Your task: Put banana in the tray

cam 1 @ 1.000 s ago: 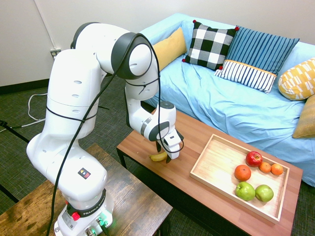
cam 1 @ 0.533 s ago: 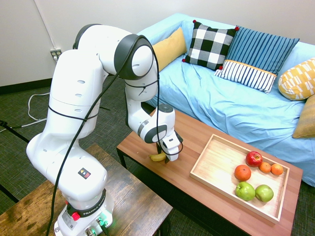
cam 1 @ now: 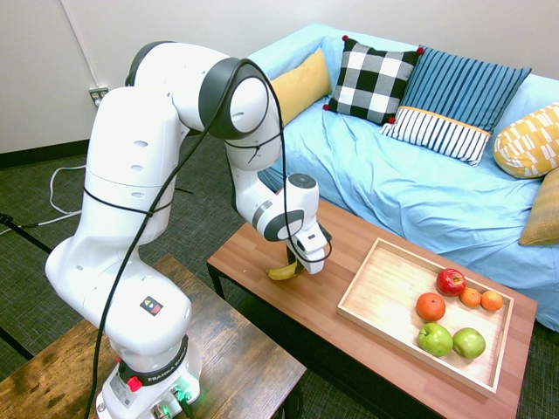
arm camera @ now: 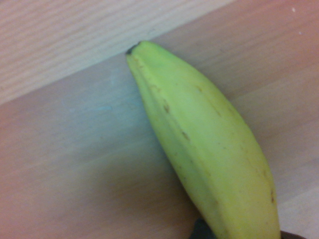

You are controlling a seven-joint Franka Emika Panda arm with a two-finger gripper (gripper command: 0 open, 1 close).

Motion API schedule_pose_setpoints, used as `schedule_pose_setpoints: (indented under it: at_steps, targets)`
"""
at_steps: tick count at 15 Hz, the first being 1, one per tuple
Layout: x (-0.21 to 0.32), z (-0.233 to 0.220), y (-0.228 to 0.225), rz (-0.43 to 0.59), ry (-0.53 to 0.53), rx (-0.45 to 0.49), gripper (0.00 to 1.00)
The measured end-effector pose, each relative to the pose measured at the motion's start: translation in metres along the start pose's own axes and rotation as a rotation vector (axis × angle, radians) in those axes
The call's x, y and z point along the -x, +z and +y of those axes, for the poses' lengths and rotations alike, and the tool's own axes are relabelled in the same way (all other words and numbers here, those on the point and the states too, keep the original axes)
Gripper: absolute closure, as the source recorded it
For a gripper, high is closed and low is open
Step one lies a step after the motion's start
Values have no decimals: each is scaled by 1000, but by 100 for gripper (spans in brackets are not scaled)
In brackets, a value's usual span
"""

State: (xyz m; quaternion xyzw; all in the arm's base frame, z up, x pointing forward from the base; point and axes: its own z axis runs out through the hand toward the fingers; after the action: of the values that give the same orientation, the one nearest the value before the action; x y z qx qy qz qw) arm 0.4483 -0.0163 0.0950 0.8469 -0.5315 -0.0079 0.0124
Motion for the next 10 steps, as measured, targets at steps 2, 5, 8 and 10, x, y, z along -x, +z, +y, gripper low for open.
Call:
schedule_pose_setpoints:
  at_steps: [2,5,8,10]
  targets:
    - [-1,-6,-4,5,-7,0,100]
    - [-10,-15,-39,27,-27,-17,100]
    - [-41,-14,-105,63,-37,-29,100]
    - [-81,-3,-139,92,-15,-39,100]
